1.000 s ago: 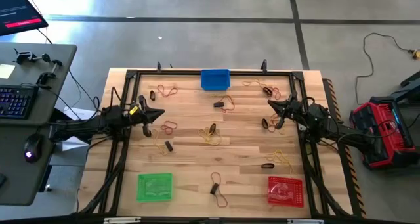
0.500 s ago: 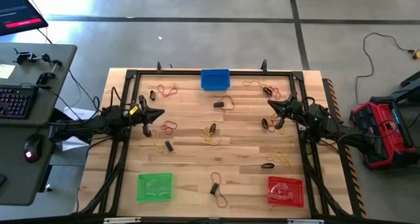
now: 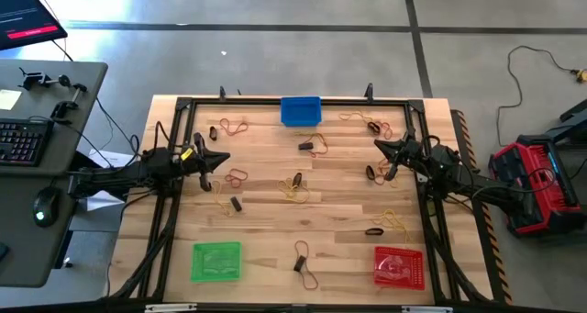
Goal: Sort rubber bands into baskets
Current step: Put the black rubber band into the blue basket
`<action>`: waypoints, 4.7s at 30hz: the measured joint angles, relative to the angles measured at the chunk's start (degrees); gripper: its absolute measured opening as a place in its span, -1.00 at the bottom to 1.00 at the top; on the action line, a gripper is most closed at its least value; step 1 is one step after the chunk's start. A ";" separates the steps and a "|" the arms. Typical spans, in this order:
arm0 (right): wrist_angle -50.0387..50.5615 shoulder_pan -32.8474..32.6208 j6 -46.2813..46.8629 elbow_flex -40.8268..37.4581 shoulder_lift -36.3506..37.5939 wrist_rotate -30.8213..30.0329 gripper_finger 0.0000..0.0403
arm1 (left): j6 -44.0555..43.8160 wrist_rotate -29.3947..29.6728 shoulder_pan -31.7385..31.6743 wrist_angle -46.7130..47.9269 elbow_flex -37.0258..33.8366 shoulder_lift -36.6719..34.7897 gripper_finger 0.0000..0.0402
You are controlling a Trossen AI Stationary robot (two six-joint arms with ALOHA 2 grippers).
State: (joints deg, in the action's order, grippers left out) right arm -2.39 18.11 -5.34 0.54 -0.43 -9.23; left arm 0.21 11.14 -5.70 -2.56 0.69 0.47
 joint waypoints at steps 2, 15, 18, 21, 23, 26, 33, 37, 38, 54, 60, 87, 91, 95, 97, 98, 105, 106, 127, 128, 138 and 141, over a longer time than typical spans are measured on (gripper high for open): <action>-0.01 0.02 -0.02 -0.01 0.01 -0.01 -1.00 | 0.00 0.05 -0.02 -0.49 0.02 0.00 -1.00; -0.02 0.01 -0.01 -0.02 0.02 -0.01 -1.00 | 0.02 3.59 -0.04 -1.23 0.01 0.00 -1.00; -0.01 0.00 -0.01 0.00 0.01 -0.02 -1.00 | -1.20 3.21 -0.04 -1.11 0.01 0.00 -1.00; -0.02 0.00 -0.02 -0.02 0.00 -0.02 -1.00 | -2.27 2.95 -0.04 -1.48 0.00 0.00 -1.00; -0.02 0.00 -0.01 -0.02 0.02 -0.01 -1.00 | -4.99 2.55 0.04 -2.35 0.01 -0.01 -1.00; -0.02 0.00 0.00 -0.02 0.02 0.00 -1.00 | -8.82 3.06 0.01 -3.62 0.00 0.40 -1.00; -0.02 0.01 -0.01 -0.01 0.02 -0.02 -1.00 | -14.36 4.92 0.50 -10.05 1.92 3.21 -1.00; 0.00 0.01 -0.02 -0.01 0.02 -0.02 -1.00 | -12.79 6.09 1.01 -7.10 8.44 8.76 -1.00; 0.00 0.00 0.00 -0.02 0.02 -0.02 -1.00 | -13.27 6.20 1.03 -6.00 10.28 10.77 -1.00; -0.02 0.02 -0.02 0.00 0.02 -0.02 -1.00 | -23.32 -17.87 1.89 21.88 34.08 38.86 -1.00; -0.02 0.01 -0.01 -0.01 0.02 -0.02 -1.00 | -29.80 -20.48 4.78 32.51 34.36 45.47 -0.97; -0.02 0.00 -0.02 -0.02 0.02 -0.02 -1.00 | -38.67 -18.42 10.97 36.70 31.26 70.62 -0.46; -0.01 0.01 0.00 -0.02 0.02 -0.02 -1.00 | -38.46 -18.43 10.97 35.44 29.94 70.66 -0.46; 0.00 0.00 -0.02 0.00 0.02 0.00 -1.00 | -36.31 -18.43 10.97 33.61 29.94 70.63 -0.46; -0.01 0.00 -0.01 -0.01 0.02 -0.02 -1.00 | -35.15 -18.31 10.97 32.22 29.94 70.64 -0.46; -0.01 0.00 0.00 -0.01 0.02 -0.01 -1.00 | -34.52 -18.17 10.97 31.53 29.94 70.75 -0.46; -0.01 0.01 0.00 -0.01 0.02 -0.02 -1.00 | -33.62 -18.16 10.93 30.81 29.97 73.84 -0.46; -0.01 0.01 -0.02 -0.01 0.02 0.00 -1.00 | -33.88 -18.08 10.93 30.49 29.97 74.46 -0.46; -0.01 0.01 -0.01 -0.02 0.02 0.00 -1.00 | -28.61 -18.42 10.91 29.49 32.26 75.01 -0.91; 0.00 0.00 0.00 0.00 0.02 -0.02 -1.00 | -28.12 -18.37 10.91 30.40 33.00 74.73 -0.88; -0.01 0.01 -0.02 -0.01 0.02 -0.01 -1.00 | -31.17 -16.06 10.58 40.67 36.54 74.33 -0.46; -0.02 0.00 0.00 -0.02 0.02 -0.02 -1.00 | -31.45 -16.11 9.97 40.43 36.26 74.69 -0.36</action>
State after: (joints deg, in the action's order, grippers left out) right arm -2.41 18.11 -5.35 0.52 -0.40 -9.26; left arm -31.24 -4.97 4.27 37.86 36.95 75.16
